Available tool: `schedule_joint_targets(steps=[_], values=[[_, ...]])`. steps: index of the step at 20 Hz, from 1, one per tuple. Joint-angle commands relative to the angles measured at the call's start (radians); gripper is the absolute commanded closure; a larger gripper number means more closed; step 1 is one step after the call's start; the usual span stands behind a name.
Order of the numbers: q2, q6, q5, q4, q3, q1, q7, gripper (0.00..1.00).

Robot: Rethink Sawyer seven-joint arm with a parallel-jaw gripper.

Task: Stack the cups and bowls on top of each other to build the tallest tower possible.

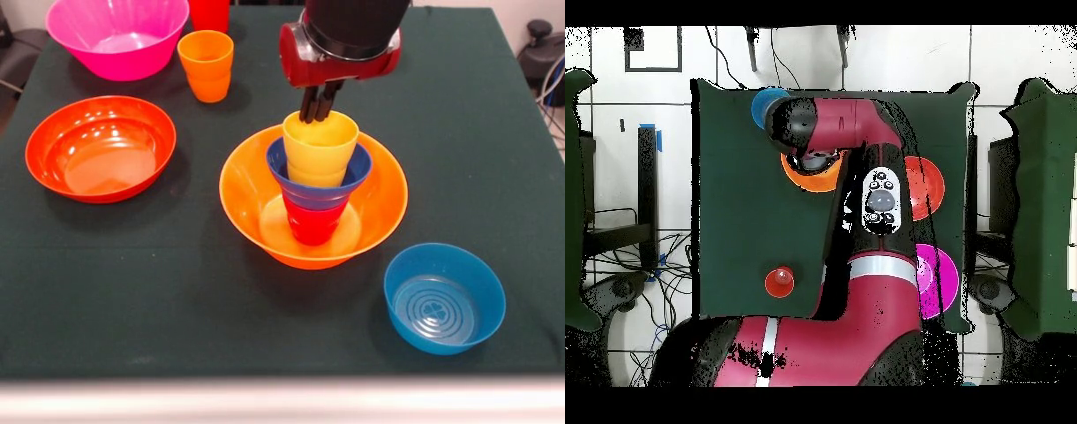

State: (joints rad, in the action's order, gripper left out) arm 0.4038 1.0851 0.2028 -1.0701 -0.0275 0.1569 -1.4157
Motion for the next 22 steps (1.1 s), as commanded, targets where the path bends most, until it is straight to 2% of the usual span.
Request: schedule_joint_targets(steps=[1,15,22], values=[[-0.049,-0.071,0.021,-0.016,-0.072,0.001,-0.036,1.00],[-0.041,-0.053,0.019,0.001,-0.074,0.007,-0.008,1.00],[-0.030,-0.024,0.030,0.052,-0.076,-0.003,0.019,1.00]])
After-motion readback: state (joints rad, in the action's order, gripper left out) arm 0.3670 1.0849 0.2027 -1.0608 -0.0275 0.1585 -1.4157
